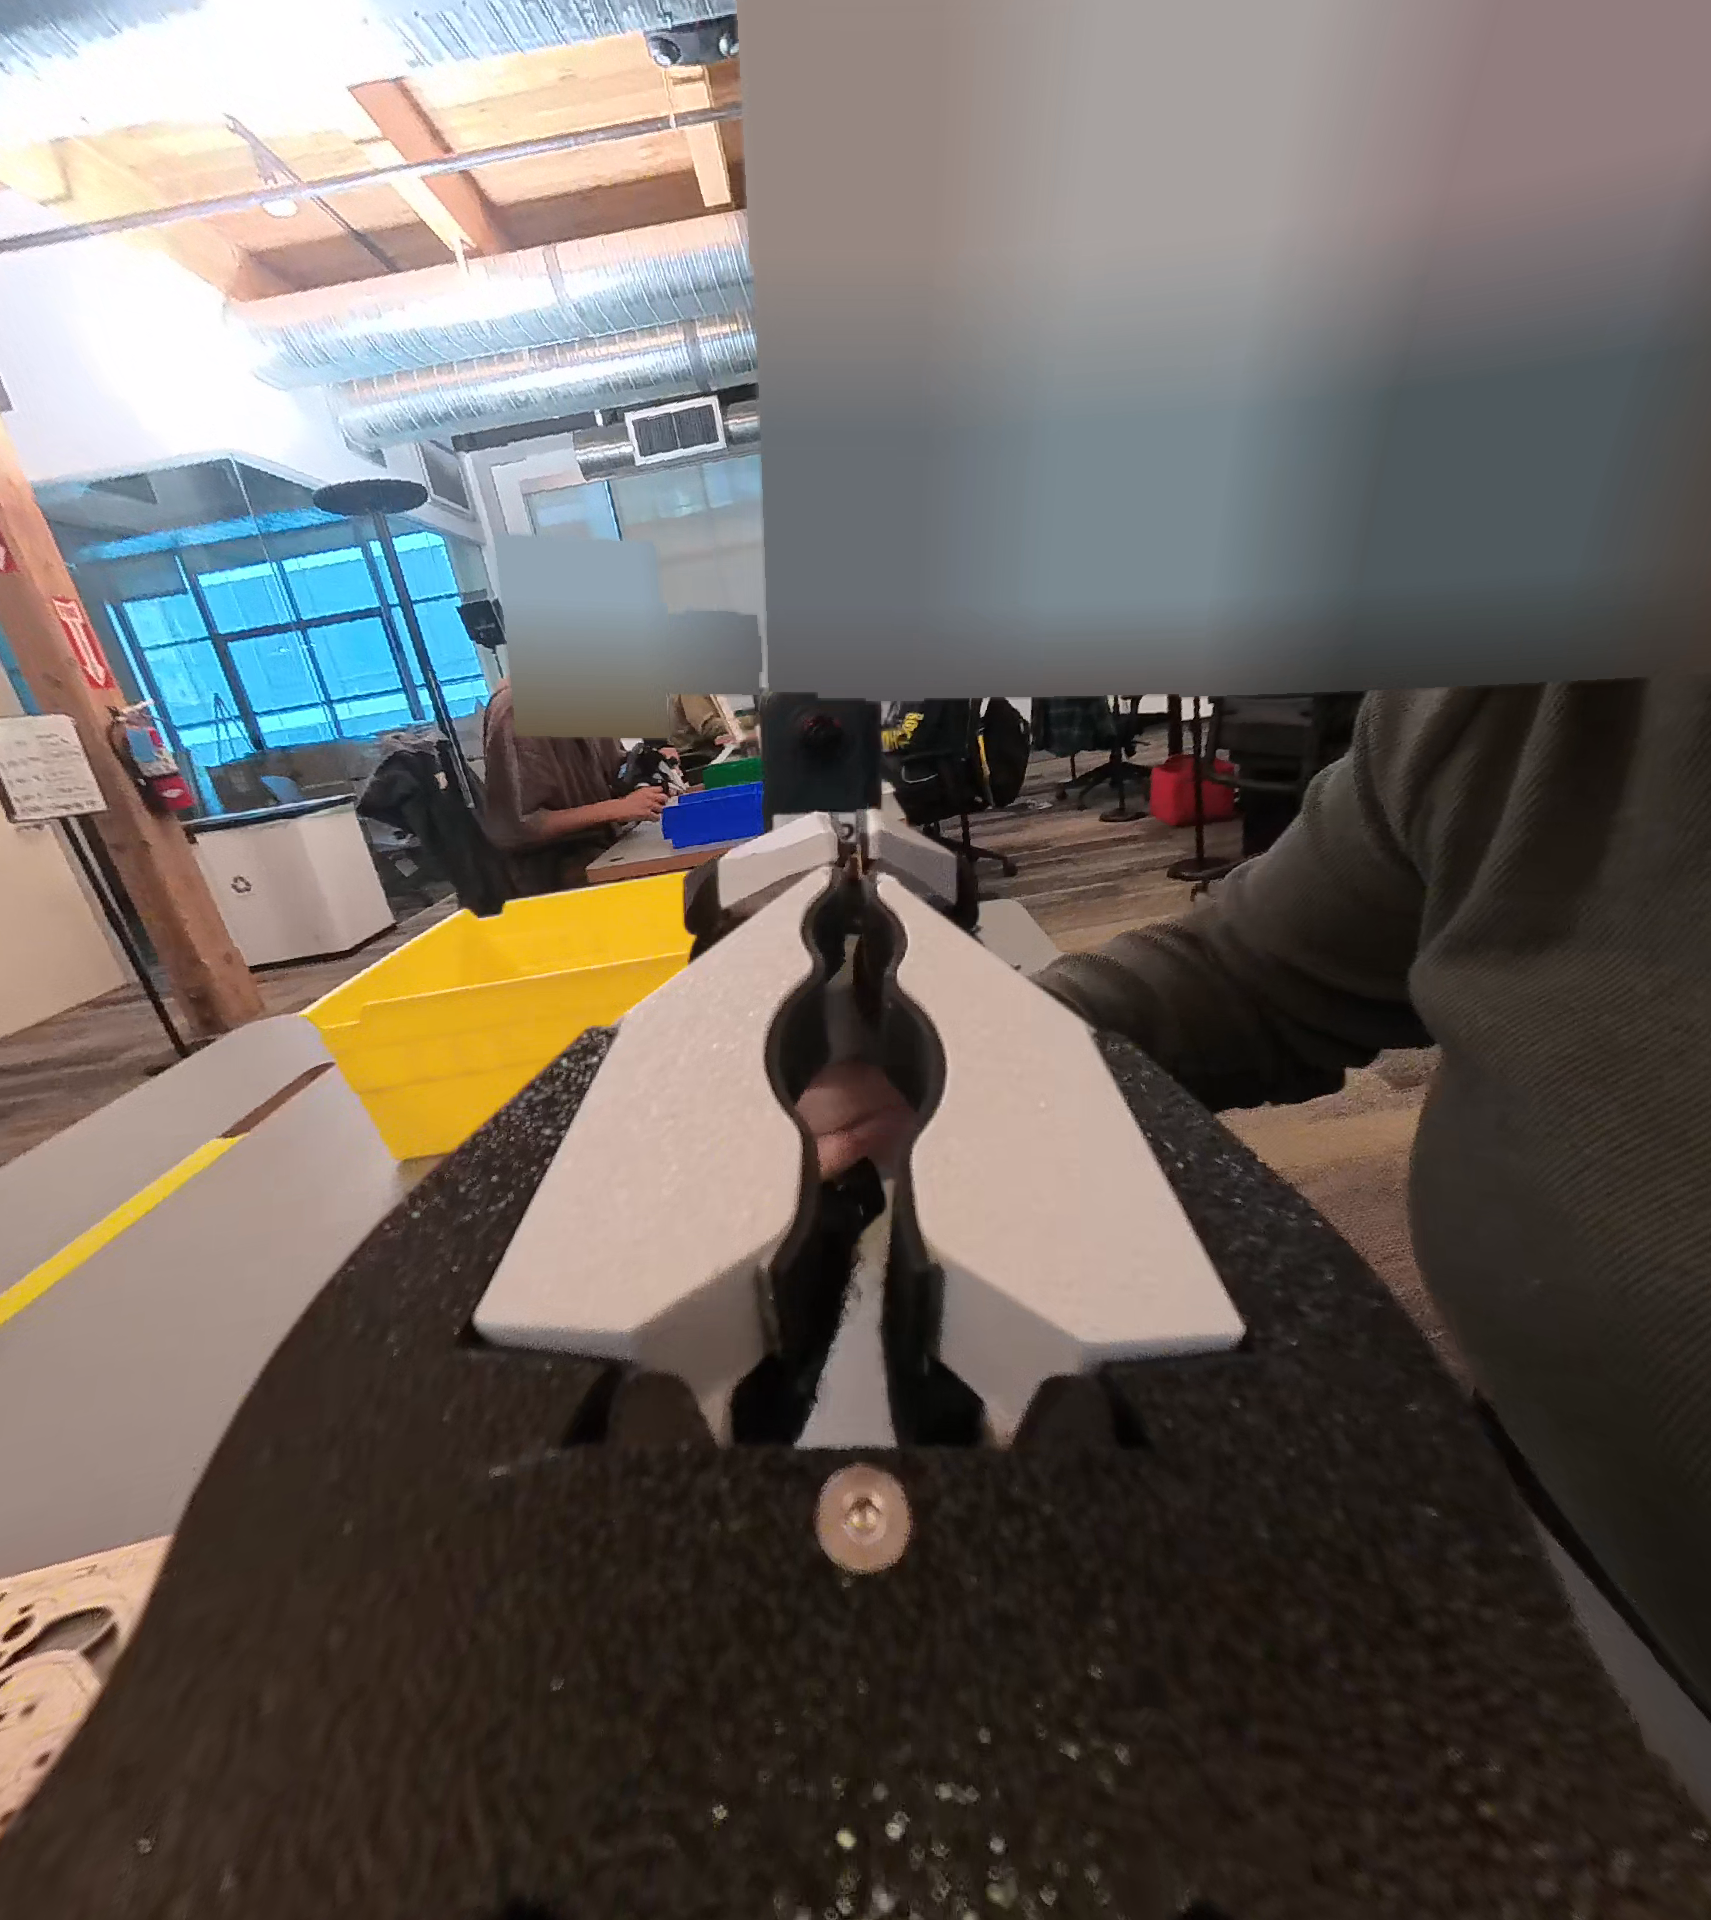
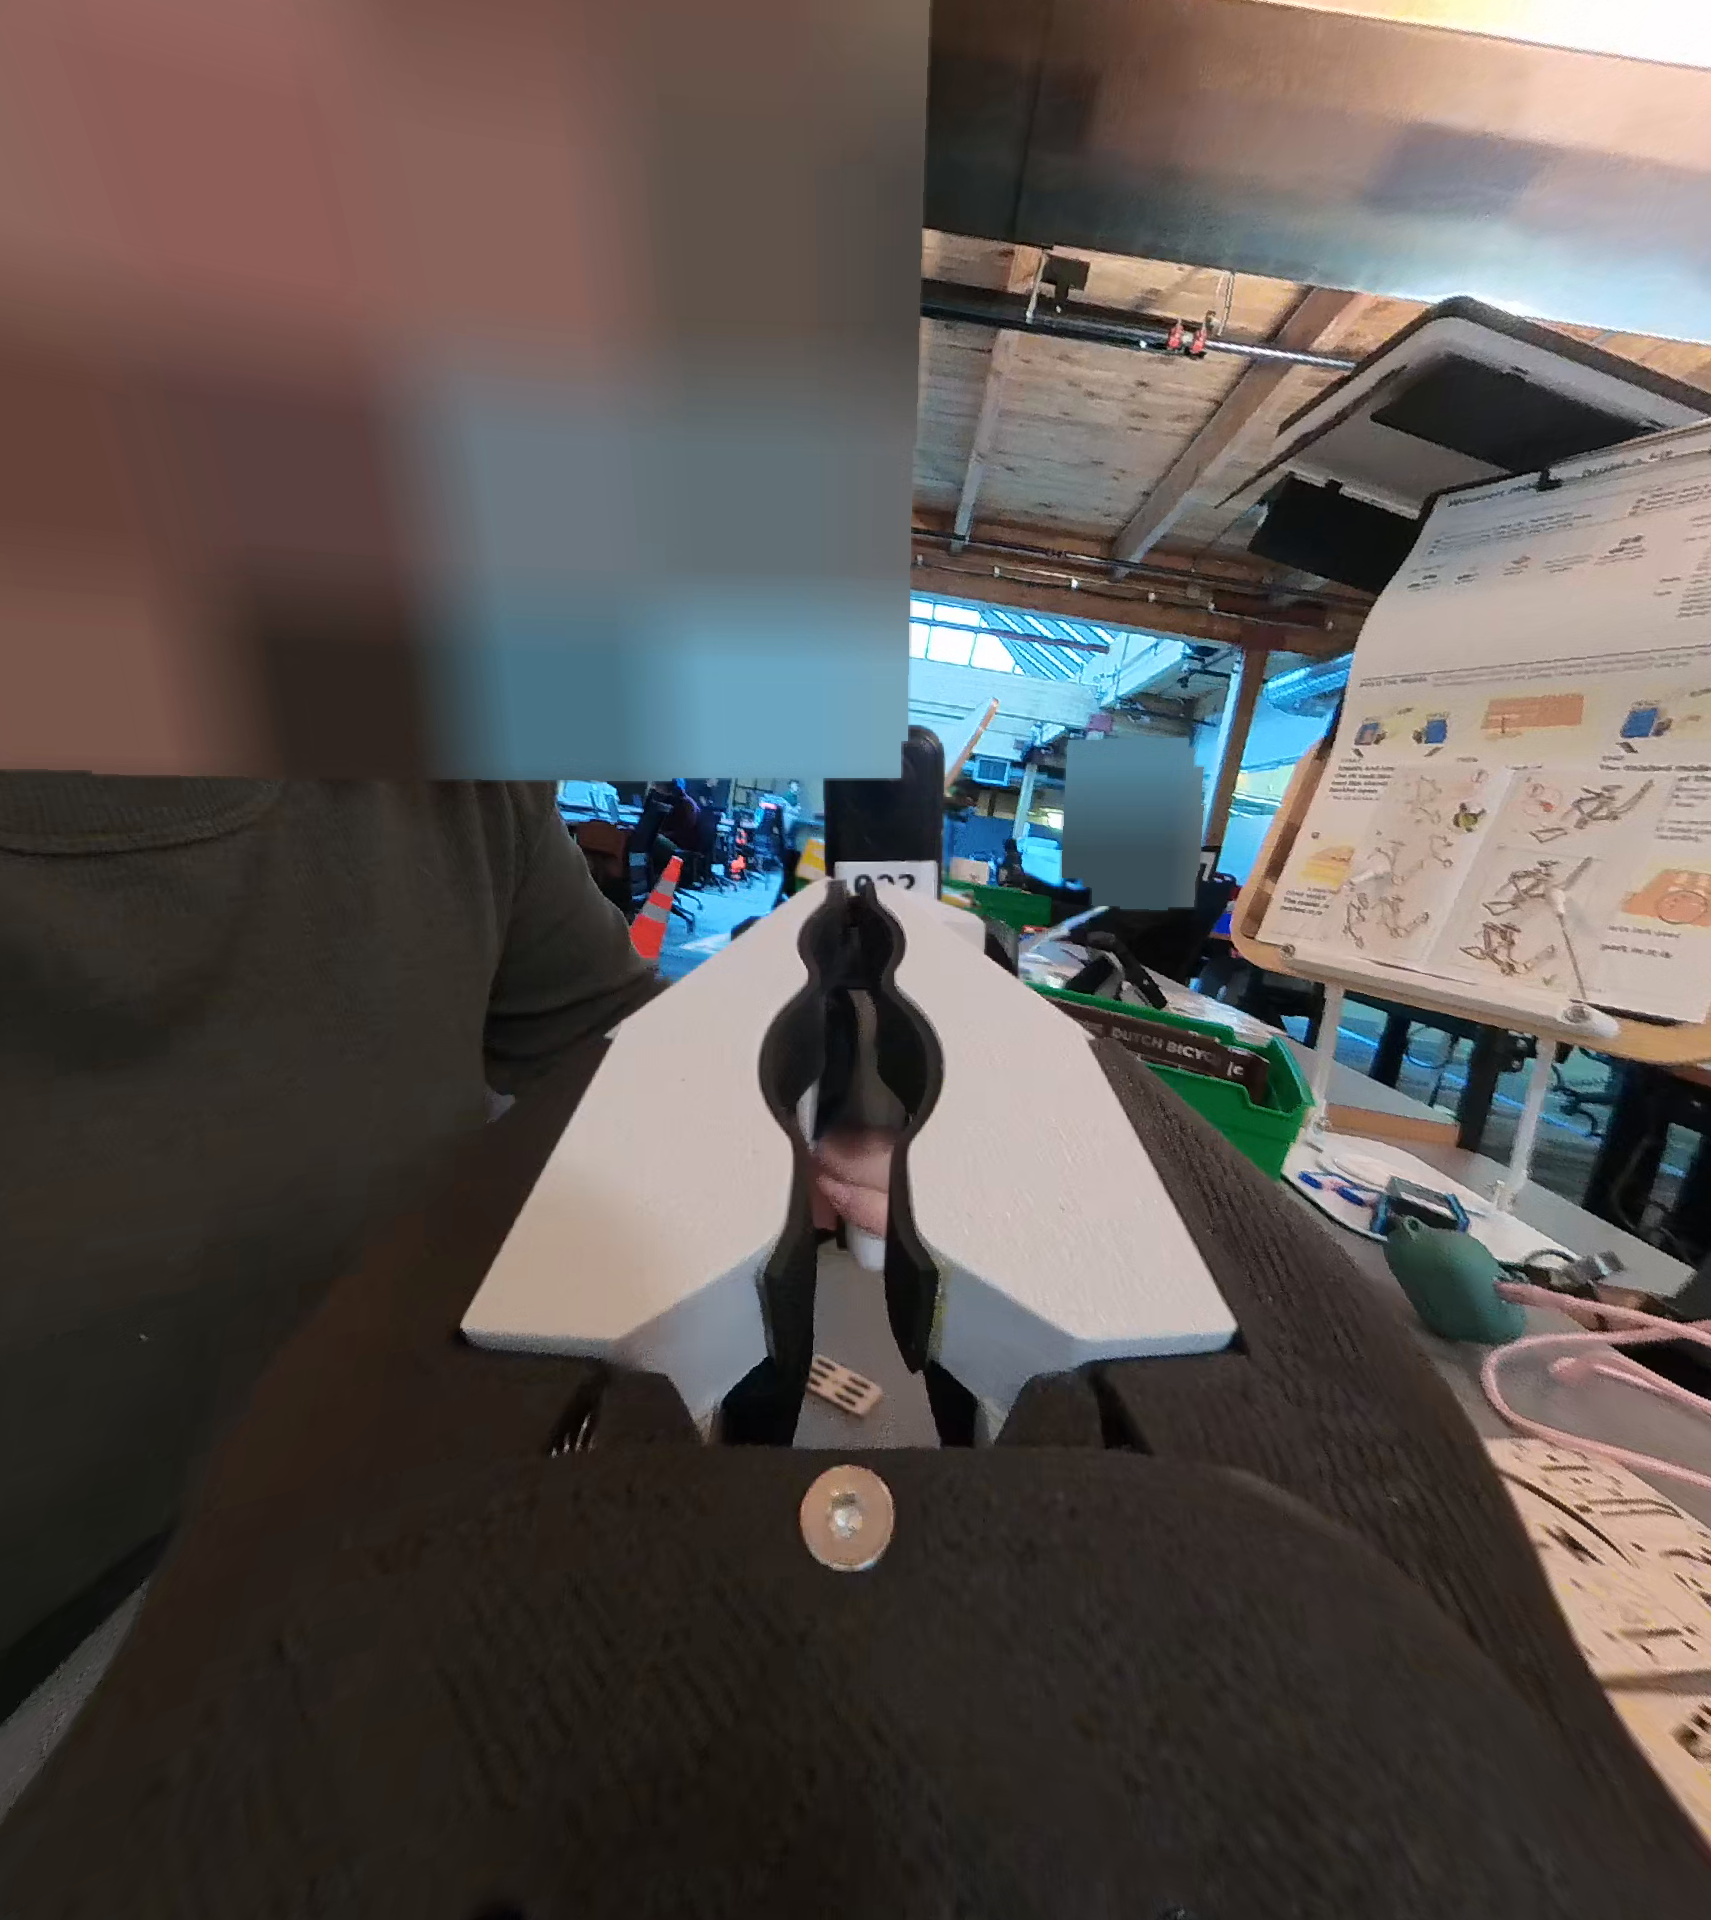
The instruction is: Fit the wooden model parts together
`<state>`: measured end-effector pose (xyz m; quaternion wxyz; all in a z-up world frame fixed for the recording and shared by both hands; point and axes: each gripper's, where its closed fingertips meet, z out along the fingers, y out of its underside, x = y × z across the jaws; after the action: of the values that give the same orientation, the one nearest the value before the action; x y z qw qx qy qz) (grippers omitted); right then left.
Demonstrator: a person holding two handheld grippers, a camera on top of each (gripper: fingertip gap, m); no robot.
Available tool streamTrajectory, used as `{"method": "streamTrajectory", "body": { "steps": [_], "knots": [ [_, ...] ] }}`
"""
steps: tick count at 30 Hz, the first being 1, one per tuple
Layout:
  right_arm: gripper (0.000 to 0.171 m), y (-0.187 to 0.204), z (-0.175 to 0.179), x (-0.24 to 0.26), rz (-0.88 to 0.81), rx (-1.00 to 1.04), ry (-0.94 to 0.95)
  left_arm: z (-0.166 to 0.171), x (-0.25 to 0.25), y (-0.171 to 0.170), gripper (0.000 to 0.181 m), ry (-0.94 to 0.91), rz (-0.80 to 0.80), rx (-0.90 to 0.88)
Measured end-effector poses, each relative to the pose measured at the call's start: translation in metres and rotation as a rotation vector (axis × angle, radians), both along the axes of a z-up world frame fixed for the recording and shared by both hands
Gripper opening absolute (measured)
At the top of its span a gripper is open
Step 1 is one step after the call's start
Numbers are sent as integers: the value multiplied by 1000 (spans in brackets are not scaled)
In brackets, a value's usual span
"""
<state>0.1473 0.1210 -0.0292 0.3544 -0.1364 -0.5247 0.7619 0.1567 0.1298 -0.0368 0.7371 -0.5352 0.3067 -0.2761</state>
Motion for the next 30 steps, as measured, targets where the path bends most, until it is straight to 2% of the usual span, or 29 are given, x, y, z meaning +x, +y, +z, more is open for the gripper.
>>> {"method": "streamTrajectory", "body": {
  "steps": [5, 6, 8, 9, 11, 16, 19, 24, 26, 30],
  "knots": [
    [0, 6, -5, -5, -50, 31, -17, -6, -5, 7, 0, -17, 13, -32],
    [0, 9, -7, -7, -69, 38, -19, -7, -9, 10, 9, -23, 42, -39],
    [0, 18, -8, -11, -115, 36, -28, -9, -18, 16, 39, -38, 88, -45],
    [0, 23, -9, -13, -145, 39, -36, -14, -20, 18, 47, -24, 87, -63],
    [0, 34, -9, -16, -207, 45, -39, -30, -18, 20, 52, 26, 39, -148],
    [1, 55, -18, -23, -321, 84, -80, -102, -4, 2, 58, 352, -191, -530],
    [1, 60, -23, -24, -341, 95, -100, -133, -9, -8, 51, 518, -228, -635],
    [1, 62, -28, -26, -344, 106, -129, -158, -18, -10, 49, 537, -256, -771],
    [1, 61, -30, -27, -341, 111, -138, -170, -24, -5, 56, 580, -211, -780],
    [1, 65, -39, -34, -367, 128, -196, -184, -26, -7, 51, 644, -205, -801]
  ]
}}
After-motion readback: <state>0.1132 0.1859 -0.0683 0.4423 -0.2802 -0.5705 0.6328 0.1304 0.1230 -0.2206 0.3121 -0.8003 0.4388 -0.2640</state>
